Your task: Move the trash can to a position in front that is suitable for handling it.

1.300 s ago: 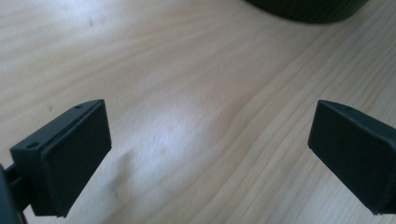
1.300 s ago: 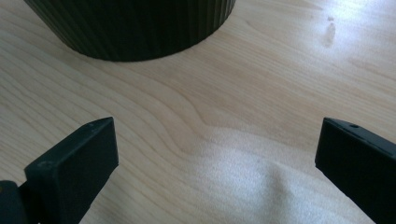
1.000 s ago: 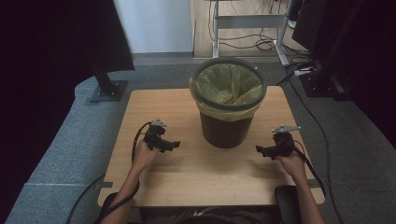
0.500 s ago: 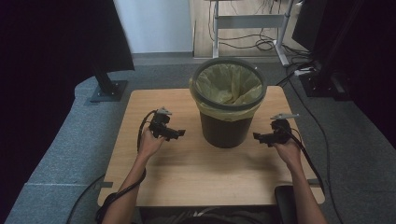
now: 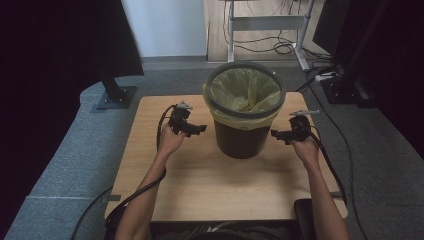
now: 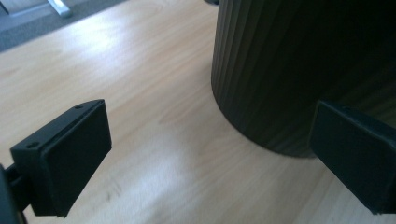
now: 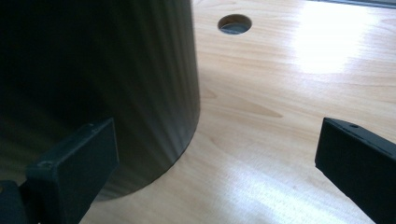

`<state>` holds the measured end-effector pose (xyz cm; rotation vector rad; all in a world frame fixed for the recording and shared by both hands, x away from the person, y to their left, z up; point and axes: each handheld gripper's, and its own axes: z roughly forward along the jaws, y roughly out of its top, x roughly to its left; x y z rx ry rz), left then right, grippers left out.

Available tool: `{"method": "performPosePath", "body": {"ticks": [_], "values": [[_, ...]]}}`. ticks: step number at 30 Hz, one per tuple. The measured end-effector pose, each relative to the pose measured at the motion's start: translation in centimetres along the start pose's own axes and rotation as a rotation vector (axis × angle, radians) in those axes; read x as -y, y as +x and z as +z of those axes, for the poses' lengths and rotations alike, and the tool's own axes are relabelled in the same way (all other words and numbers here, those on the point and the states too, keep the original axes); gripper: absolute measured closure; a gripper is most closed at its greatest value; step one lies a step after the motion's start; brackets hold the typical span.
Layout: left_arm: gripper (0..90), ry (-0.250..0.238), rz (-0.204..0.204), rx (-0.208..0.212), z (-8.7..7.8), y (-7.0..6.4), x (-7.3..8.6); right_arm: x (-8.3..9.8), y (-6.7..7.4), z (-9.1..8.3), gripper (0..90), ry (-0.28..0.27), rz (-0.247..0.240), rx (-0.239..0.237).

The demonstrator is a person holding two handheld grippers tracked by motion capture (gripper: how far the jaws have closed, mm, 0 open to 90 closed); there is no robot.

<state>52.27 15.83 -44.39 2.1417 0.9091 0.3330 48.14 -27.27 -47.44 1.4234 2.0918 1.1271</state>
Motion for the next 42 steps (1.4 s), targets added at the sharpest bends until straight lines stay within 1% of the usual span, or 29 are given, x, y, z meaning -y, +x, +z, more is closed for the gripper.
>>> {"method": "performPosePath", "body": {"ticks": [2,4,6,8,9,10,11,12,15,16,17,18,19,20,22,23,24,26,27,28,30,32,36,39,41,42], "values": [[0.0,-0.004,0.009,-0.011,0.3,-0.1,-0.5,-0.2,-0.3,0.2,0.0,-0.006,0.005,0.003],[0.0,-0.009,0.009,-0.014,0.7,0.0,-1.2,-0.7,-0.6,0.5,0.0,-0.014,0.011,0.006],[0.0,-0.008,0.012,-0.02,0.9,0.0,-1.5,-0.9,-0.7,0.6,0.0,-0.013,0.012,0.006],[0.0,-0.012,0.01,-0.019,1.1,0.1,-1.9,-1.2,-0.9,0.8,0.0,-0.016,0.003,0.019],[0.0,-0.017,0.008,-0.018,1.2,0.1,-2.1,-1.4,-1.2,0.9,0.0,-0.031,0.032,0.005],[0.0,-0.022,0.003,-0.022,1.4,0.2,-2.3,-1.4,-1.2,0.9,0.0,-0.031,0.032,0.005],[0.0,-0.025,0.0,-0.024,1.5,0.3,-2.5,-1.5,-1.4,1.0,0.0,-0.033,0.044,0.003],[0.0,-0.028,-0.003,-0.022,1.6,0.4,-2.6,-1.6,-1.8,1.2,0.0,-0.031,0.05,0.015],[0.0,-0.021,-0.002,-0.049,2.0,0.7,-3.1,-1.8,-1.9,1.5,0.0,-0.025,0.048,0.018],[0.0,-0.03,-0.015,-0.042,2.1,1.0,-3.3,-2.3,-1.8,1.7,0.0,-0.026,0.035,0.034],[0.0,-0.03,-0.015,-0.042,2.1,1.0,-3.3,-2.5,-1.8,1.8,0.0,-0.028,0.03,0.043],[0.0,-0.05,-0.038,-0.037,2.2,1.1,-3.4,-2.5,-1.8,1.8,0.0,-0.028,0.03,0.043],[0.0,-0.054,-0.042,-0.041,2.3,1.3,-3.5,-2.7,-1.8,1.9,0.0,-0.039,0.029,0.047],[0.0,-0.055,-0.042,-0.045,2.3,1.3,-3.6,-2.9,-2.3,2.1,0.0,-0.045,0.066,0.026],[0.0,-0.06,-0.054,-0.05,2.6,1.5,-3.9,-3.1,-2.5,2.4,0.0,-0.047,0.073,0.024],[0.0,-0.051,-0.045,-0.05,2.6,1.6,-4.0,-3.1,-2.5,2.4,0.0,-0.047,0.073,0.024],[0.0,-0.05,-0.045,-0.052,2.7,1.6,-4.1,-3.2,-2.4,2.5,0.0,-0.05,0.07,0.03],[0.0,-0.055,-0.046,-0.047,2.8,1.8,-4.0,-3.5,-2.4,2.7,0.0,-0.046,0.059,0.04],[0.0,-0.066,-0.055,-0.04,2.9,1.8,-3.9,-3.5,-2.5,2.7,0.3,-0.041,0.058,0.033],[0.0,-0.067,-0.057,-0.031,2.9,1.8,-3.8,-3.5,-2.5,2.7,0.3,-0.041,0.058,0.033],[0.0,-0.071,-0.068,-0.023,2.9,1.8,-3.5,-3.4,-2.4,2.6,2.7,-0.049,0.058,0.034],[0.0,-0.077,-0.069,-0.023,2.7,1.7,-3.3,-3.3,-2.2,2.5,3.5,-0.06,0.052,0.034],[0.0,-0.077,-0.06,-0.02,2.2,1.5,-2.8,-2.8,-1.8,2.1,3.5,-0.062,0.052,0.012],[0.0,-0.069,-0.04,-0.016,1.4,1.1,-2.3,-2.4,-1.3,1.9,3.4,-0.063,0.039,-0.001],[0.0,-0.064,-0.031,-0.015,1.0,1.0,-2.0,-2.3,-0.9,1.7,3.4,-0.059,0.021,0.002],[0.0,-0.063,-0.025,-0.016,0.7,0.9,-1.8,-2.3,-0.5,1.5,3.4,-0.055,-0.001,0.001]]}}
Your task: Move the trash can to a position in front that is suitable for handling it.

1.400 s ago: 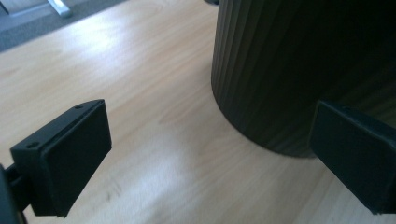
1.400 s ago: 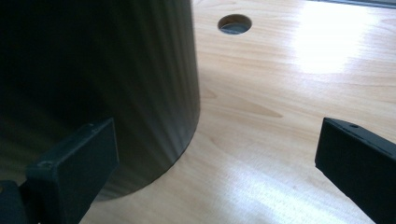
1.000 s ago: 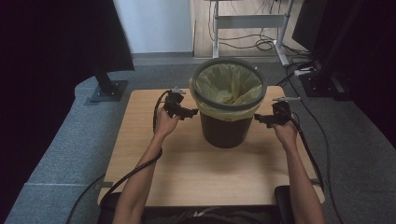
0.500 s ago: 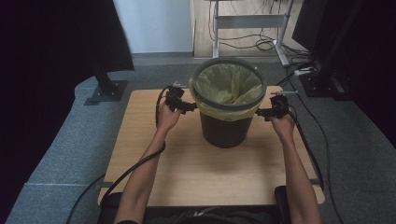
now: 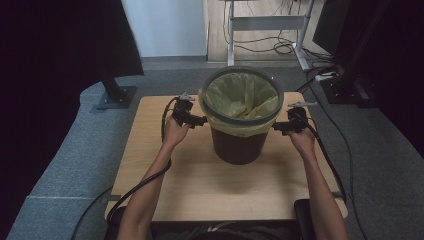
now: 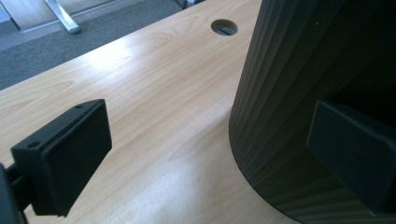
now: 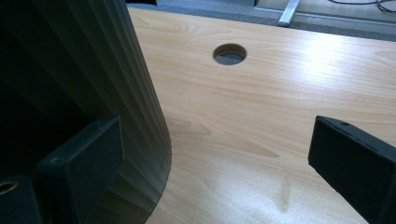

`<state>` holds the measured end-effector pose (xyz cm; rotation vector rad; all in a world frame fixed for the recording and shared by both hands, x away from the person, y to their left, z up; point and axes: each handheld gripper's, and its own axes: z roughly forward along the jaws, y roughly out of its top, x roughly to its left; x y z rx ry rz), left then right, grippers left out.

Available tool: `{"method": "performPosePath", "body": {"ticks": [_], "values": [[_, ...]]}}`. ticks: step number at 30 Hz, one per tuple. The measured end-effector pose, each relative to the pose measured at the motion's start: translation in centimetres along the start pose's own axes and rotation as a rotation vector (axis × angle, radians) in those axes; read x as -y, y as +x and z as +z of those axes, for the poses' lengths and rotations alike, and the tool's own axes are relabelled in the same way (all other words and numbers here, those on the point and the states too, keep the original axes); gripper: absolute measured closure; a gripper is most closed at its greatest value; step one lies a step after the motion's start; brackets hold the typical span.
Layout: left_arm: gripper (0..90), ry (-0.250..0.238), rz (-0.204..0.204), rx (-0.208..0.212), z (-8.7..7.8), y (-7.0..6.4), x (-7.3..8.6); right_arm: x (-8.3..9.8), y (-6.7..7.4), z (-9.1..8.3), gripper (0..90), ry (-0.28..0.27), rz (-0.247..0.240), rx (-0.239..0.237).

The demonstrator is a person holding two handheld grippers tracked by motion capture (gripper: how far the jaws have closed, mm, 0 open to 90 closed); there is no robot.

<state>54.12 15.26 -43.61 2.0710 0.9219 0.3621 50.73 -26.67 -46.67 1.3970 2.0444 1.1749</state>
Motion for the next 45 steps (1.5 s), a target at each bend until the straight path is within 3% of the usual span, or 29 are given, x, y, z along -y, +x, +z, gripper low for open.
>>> {"method": "performPosePath", "body": {"ticks": [14,17,24,30,37,41,45], "values": [[0.0,-0.013,0.011,0.01,-4.3,-0.6,3.7,1.3,4.1,-1.3,3.4,0.008,-0.095,-0.063],[0.0,-0.018,0.008,0.006,-5.4,-0.8,4.5,1.5,4.8,-1.5,3.2,0.009,-0.108,-0.077],[0.0,0.0,0.046,-0.02,-7.5,-1.5,5.9,2.4,6.6,-2.0,3.0,0.003,-0.127,-0.103],[0.0,-0.004,0.045,-0.028,-8.8,-2.1,7.0,3.0,7.8,-2.5,3.0,0.001,-0.139,-0.118],[0.0,-0.009,0.024,-0.032,-9.5,-2.4,7.7,3.3,8.5,-2.8,2.9,0.02,-0.143,-0.124],[0.0,-0.007,0.022,-0.021,-9.8,-2.4,7.9,3.3,8.4,-2.9,1.0,0.025,-0.161,-0.126],[0.0,0.018,0.026,-0.038,-10.3,-2.1,8.9,3.4,8.2,-3.4,0.5,0.044,-0.193,-0.107]]}}
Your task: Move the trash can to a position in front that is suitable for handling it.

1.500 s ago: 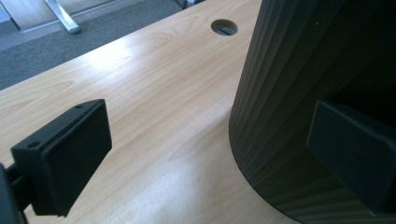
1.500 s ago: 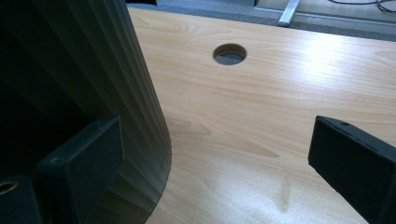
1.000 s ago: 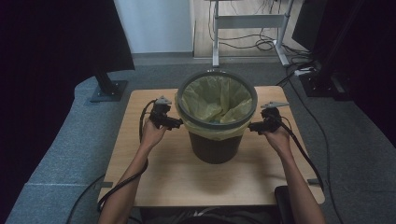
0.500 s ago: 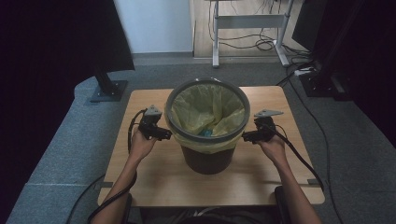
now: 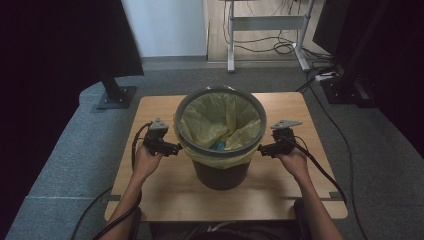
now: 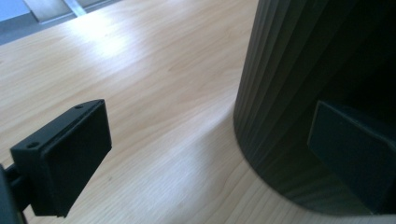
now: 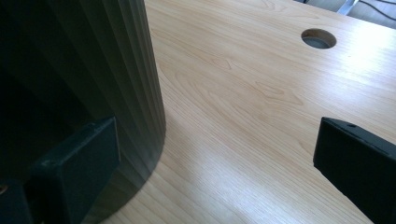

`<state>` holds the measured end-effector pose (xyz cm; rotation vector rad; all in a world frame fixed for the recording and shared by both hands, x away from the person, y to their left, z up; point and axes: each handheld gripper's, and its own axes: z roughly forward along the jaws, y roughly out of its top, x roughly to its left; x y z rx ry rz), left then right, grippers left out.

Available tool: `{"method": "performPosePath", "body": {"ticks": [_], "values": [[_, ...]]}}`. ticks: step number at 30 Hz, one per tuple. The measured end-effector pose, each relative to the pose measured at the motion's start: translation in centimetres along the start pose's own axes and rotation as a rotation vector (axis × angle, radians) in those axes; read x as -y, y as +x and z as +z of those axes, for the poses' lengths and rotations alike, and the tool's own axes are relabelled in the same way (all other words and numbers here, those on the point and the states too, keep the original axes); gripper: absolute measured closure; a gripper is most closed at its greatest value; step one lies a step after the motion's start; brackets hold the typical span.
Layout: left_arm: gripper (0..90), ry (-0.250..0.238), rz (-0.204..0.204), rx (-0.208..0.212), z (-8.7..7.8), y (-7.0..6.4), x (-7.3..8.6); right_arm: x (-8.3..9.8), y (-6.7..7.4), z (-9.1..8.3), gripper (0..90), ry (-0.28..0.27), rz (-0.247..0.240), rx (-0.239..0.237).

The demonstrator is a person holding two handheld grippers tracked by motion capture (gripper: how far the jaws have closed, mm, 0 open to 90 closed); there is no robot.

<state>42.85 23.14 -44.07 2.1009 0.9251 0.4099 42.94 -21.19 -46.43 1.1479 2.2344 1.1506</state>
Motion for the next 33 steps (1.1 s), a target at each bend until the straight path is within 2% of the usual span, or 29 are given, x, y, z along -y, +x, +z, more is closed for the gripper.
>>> {"method": "performPosePath", "body": {"ticks": [4,9,14,22,33], "values": [[0.0,0.012,-0.015,-0.007,-0.4,0.5,1.3,0.7,-0.6,-0.6,0.5,0.001,0.013,0.007],[0.0,0.03,-0.03,-0.022,-0.7,1.1,3.1,2.3,-1.3,-1.1,0.1,0.041,0.017,0.023],[0.0,0.052,-0.049,-0.032,-0.7,1.5,4.7,4.4,-2.2,-1.3,0.1,0.072,0.04,0.047],[0.0,0.097,-0.078,-0.06,-0.2,2.0,7.4,7.1,-3.2,-1.4,0.1,0.105,0.078,0.068],[0.0,0.142,-0.103,-0.085,0.8,2.6,10.2,9.7,-3.6,-0.8,0.0,0.156,0.089,0.069]]}}
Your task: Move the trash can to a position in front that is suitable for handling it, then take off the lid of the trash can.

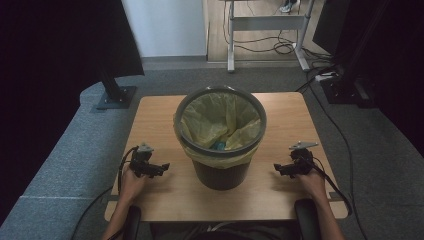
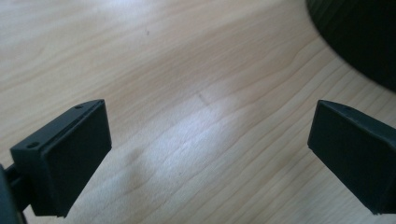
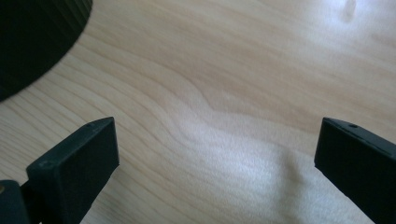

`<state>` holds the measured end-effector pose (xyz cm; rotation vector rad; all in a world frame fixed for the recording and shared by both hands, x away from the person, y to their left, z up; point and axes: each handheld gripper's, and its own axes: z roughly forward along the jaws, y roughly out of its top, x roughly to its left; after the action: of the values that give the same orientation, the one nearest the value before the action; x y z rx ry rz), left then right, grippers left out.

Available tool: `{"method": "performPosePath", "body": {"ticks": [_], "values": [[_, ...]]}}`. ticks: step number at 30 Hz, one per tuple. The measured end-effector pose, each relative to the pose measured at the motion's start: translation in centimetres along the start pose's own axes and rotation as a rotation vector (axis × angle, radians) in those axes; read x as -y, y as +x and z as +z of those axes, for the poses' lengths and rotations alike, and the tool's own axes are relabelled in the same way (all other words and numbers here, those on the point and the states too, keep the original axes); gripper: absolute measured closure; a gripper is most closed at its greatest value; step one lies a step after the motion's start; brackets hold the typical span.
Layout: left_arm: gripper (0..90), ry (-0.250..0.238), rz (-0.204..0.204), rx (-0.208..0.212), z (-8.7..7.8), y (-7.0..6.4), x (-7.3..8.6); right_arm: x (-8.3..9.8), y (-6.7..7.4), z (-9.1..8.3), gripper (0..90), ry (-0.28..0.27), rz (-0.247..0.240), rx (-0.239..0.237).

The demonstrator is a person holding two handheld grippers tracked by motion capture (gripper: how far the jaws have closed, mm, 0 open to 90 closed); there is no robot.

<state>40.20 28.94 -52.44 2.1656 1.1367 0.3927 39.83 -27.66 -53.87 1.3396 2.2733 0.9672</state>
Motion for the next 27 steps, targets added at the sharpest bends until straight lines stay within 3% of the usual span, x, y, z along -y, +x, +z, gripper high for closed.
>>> {"method": "performPosePath", "body": {"ticks": [7,10,13,15,17,27], "values": [[0.0,0.027,0.003,-0.006,0.8,0.0,0.7,1.1,-0.3,0.5,0.0,0.009,0.008,-0.002],[0.0,0.06,0.033,-0.013,1.3,-0.2,0.8,1.4,-0.4,0.6,0.0,-0.002,0.005,0.005],[0.0,0.076,0.034,0.005,1.7,-0.2,1.0,1.6,-0.4,0.7,0.0,-0.017,-0.004,0.015],[0.0,0.052,0.032,0.001,1.8,-0.2,1.1,1.7,-0.1,0.9,0.0,-0.023,-0.037,0.04],[0.0,0.035,0.025,-0.001,1.9,-0.2,1.2,1.7,0.0,0.9,0.0,-0.026,-0.033,0.04],[0.0,0.034,0.032,0.004,2.0,0.1,1.1,1.8,0.0,0.9,0.0,-0.027,-0.033,0.043]]}}
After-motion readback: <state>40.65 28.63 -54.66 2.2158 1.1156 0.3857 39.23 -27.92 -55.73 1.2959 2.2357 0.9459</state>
